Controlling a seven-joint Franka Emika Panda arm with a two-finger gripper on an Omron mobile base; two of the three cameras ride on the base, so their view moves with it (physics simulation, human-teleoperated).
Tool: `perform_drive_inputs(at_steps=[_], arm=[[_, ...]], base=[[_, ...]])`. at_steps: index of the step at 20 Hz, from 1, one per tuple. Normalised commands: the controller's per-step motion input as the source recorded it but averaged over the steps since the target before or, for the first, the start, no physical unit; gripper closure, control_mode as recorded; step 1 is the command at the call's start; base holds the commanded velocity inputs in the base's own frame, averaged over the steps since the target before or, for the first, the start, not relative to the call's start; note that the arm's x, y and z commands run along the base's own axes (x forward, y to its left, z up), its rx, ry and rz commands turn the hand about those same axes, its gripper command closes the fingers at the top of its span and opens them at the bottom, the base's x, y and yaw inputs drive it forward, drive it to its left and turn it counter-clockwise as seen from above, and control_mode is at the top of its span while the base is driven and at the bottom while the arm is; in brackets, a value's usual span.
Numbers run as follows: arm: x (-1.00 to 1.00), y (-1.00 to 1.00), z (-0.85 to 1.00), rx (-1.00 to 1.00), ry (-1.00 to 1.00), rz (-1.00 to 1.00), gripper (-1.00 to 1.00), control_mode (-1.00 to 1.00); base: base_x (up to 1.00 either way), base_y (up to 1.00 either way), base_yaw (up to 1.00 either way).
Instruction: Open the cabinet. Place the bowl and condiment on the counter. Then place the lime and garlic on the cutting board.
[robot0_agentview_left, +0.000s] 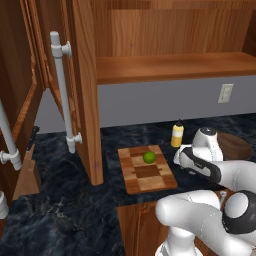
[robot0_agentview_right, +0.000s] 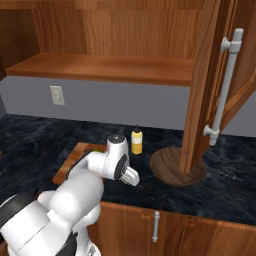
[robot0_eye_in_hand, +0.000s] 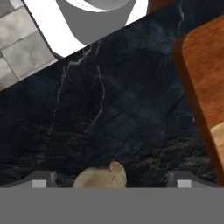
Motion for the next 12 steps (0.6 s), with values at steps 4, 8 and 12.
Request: perform_drive_inputs(at_steps=[4,8,12], arm=[[0.06,-0.05,-0.19,0.0,0.02,0.0,-1.0,-1.0],[0.04,-0.19,-0.19,0.0,0.0,0.0,-1.0,-1.0],[0.13,-0.14,-0.2,0.0,0.01,0.0,-1.0,-1.0]], base=[[0.0,0.0,0.0],[0.0,0.0,0.0],[0.0,0.0,0.0]])
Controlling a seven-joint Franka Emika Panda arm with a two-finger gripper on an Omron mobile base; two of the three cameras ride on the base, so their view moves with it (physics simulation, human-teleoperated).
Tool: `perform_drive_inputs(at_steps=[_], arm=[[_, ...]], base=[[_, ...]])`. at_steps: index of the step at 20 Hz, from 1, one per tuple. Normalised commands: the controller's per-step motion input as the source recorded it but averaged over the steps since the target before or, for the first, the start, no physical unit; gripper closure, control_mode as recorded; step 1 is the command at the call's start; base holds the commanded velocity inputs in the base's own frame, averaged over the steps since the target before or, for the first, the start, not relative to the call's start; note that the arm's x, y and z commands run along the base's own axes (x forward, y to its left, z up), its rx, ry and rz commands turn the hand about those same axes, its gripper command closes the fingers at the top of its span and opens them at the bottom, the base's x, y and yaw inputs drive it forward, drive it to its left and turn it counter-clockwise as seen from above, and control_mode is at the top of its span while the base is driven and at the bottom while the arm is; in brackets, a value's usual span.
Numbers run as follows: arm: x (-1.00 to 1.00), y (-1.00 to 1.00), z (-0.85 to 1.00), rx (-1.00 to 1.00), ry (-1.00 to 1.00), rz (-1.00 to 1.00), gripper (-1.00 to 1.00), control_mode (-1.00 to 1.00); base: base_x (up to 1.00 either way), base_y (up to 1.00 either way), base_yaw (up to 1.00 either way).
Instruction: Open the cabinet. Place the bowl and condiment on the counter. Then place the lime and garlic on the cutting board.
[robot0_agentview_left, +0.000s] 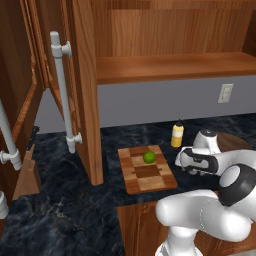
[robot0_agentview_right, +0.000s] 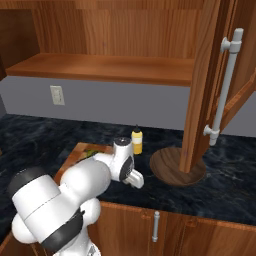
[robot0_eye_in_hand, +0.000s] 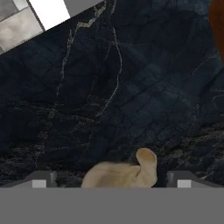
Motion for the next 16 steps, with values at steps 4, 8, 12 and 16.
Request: perform_drive_inputs(at_steps=[4,8,12,16], arm=[[0.1,0.0,-0.22,0.0,0.02,0.0,-1.0,-1.0],[0.0,0.0,-0.06,0.0,0.0,0.0,1.0,-1.0],[0.0,0.0,0.0,0.0,0.0,0.0,1.0,-1.0],[-0.01,0.07,0.05,-0.02,-0.02,0.0,1.0,-1.0]], base=[[0.0,0.0,0.0],[0.0,0.0,0.0],[0.0,0.0,0.0],[0.0,0.0,0.0]])
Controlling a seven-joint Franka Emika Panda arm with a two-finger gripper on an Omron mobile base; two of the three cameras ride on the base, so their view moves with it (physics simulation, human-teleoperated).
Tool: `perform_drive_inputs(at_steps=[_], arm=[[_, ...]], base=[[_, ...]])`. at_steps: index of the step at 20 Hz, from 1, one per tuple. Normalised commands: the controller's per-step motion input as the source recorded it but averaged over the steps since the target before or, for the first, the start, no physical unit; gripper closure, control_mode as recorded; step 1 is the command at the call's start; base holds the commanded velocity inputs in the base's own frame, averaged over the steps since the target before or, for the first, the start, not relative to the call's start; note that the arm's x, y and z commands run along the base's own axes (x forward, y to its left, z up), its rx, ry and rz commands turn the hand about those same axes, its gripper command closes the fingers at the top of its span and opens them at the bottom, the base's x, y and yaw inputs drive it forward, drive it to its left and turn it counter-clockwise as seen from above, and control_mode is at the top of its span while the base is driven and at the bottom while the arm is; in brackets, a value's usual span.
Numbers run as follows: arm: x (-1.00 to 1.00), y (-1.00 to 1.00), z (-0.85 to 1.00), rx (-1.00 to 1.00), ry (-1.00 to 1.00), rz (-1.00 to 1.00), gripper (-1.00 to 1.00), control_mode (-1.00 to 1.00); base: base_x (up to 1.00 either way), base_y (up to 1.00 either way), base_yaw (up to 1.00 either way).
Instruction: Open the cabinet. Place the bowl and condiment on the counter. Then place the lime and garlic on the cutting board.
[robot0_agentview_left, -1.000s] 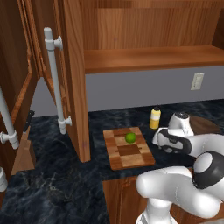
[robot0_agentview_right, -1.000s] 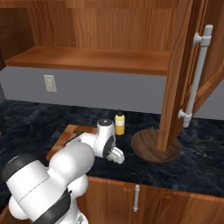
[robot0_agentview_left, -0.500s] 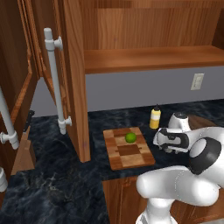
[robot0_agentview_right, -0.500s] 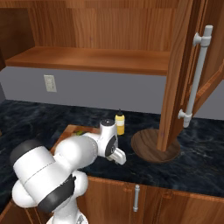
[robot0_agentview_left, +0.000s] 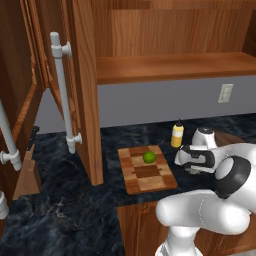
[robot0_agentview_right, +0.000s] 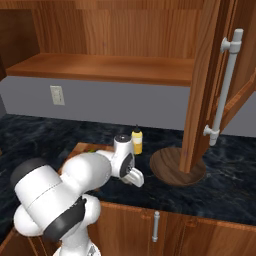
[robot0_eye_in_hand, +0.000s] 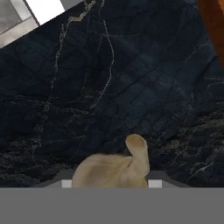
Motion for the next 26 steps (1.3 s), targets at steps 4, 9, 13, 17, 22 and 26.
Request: perform_drive_inputs(at_steps=[4,9,13,17,22,26], arm=[[-0.16,0.28,0.48,-0.07,-0.07,0.06,1.0,-1.0],[0.03,0.64,0.51,-0.03,-0.02,0.16,1.0,-1.0],[0.03,0.89,0.26,0.0,0.0,0.22,1.0,-1.0],[0.06,0.91,0.09,0.0,0.03,0.23,1.0,-1.0],[0.13,0.77,0.03,0.0,0.03,0.2,1.0,-1.0],[0.13,0.39,-0.1,0.0,0.02,0.14,1.0,-1.0]], base=[[0.0,0.0,0.0],[0.0,0.0,0.0],[0.0,0.0,0.0],[0.0,0.0,0.0],[0.0,0.0,0.0],[0.0,0.0,0.0]])
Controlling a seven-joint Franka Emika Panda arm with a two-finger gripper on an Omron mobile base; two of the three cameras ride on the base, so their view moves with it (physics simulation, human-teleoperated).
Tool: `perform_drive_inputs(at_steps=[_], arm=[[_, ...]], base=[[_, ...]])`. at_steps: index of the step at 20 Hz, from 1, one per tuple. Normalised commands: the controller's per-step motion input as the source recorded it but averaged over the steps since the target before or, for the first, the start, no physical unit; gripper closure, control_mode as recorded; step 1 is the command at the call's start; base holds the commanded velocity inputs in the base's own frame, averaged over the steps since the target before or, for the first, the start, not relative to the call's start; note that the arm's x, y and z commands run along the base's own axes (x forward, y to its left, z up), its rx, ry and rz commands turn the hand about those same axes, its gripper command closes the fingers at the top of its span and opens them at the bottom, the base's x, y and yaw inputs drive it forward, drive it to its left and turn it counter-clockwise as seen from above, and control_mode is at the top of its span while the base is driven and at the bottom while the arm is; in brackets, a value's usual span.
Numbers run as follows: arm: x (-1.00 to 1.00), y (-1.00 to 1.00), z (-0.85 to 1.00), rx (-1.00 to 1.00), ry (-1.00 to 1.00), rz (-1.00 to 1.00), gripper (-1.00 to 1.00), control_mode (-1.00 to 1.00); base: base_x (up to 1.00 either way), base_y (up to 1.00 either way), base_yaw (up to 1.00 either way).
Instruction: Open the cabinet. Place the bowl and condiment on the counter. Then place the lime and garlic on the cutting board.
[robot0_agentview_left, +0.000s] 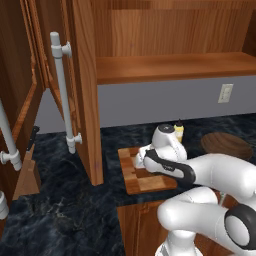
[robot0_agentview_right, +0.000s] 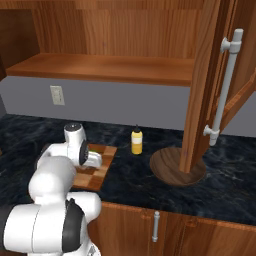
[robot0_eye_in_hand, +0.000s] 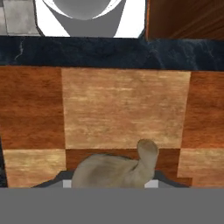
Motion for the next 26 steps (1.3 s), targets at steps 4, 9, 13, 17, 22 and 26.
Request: perform_drive_inputs(at_steps=[4,9,13,17,22,26], arm=[[0.01,0.04,-0.12,0.0,0.0,0.1,-1.0,-1.0],[-0.01,0.0,0.0,0.0,0.0,0.02,-1.0,-1.0],[-0.17,0.0,0.08,0.0,-0.03,0.0,-1.0,-1.0],[-0.54,-0.04,0.4,0.0,-0.07,0.0,-1.0,-1.0],[-0.64,-0.29,0.66,0.0,-0.07,0.0,-1.0,-1.0],[-0.6,-0.43,0.76,0.0,-0.13,0.0,-1.0,-1.0]], base=[[0.0,0.0,0.0],[0.0,0.0,0.0],[0.0,0.0,0.0],[0.0,0.0,0.0],[0.0,0.0,0.0],[0.0,0.0,0.0]])
